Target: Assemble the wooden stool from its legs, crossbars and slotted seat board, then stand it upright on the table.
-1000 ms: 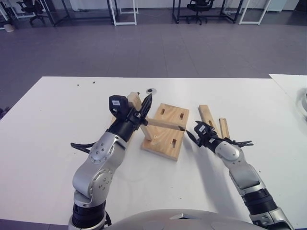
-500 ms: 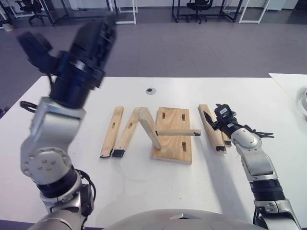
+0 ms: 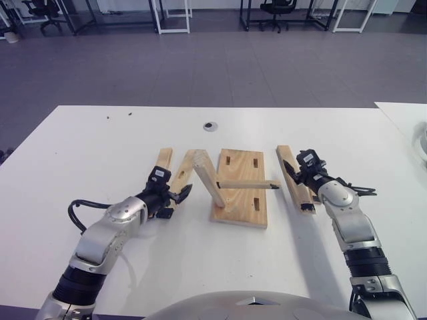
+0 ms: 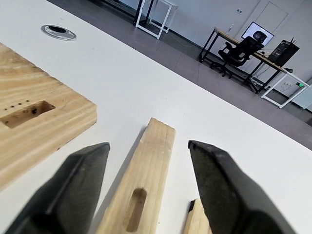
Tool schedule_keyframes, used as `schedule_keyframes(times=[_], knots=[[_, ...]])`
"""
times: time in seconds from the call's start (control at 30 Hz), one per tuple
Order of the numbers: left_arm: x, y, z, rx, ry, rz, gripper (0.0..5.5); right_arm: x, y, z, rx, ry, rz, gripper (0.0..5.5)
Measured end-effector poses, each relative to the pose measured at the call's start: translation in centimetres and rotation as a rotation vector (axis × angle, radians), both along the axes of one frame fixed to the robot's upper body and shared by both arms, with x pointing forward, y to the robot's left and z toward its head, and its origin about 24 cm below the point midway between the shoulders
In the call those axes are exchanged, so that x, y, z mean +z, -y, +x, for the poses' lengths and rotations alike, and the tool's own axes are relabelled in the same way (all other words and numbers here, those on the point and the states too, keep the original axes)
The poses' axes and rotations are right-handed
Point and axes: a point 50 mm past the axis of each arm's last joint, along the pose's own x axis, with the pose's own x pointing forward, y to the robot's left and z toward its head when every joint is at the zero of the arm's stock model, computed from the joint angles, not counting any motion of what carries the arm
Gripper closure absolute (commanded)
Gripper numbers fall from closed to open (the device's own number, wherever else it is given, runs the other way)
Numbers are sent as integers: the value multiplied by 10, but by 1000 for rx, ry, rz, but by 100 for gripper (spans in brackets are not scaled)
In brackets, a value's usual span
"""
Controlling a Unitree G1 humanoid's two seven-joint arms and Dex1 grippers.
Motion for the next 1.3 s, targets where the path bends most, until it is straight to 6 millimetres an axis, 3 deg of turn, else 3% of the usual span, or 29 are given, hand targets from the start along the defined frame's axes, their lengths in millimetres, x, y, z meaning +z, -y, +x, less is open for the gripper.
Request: schedule_keyframes(times=[0.2,0.27,0.43,0.53,0.67,0.77,0.8,0.83,0.97,1.07,1.3], knots=[[-12,-7,2,60,-26,42,239,-3,-3,0,0,-8,10,247],[-13,-6,3,64,-20,54,239,-5,-5,0,1,-12,17,247],[-14,-1,2,37,-13,76,333,-8,-5,0,-1,-23,21,247],[-14,0,1,17,-13,77,341,-8,-6,0,-1,-26,23,247],[-4,11,7,8,69,-11,341,-3,-14,5,16,-76,299,247],[45,23,34,-88,320,-124,341,41,-26,27,148,-50,681,247],[70,29,43,-155,427,-176,341,69,-35,37,237,-5,813,247],[81,34,48,-215,474,-211,341,88,-44,43,306,15,921,247],[96,41,62,-340,567,-227,341,124,-77,56,461,-8,1241,247],[100,47,63,-394,607,-213,341,129,-82,58,468,-25,1326,247],[96,49,64,-458,636,-177,341,133,-81,57,460,-76,1452,389]])
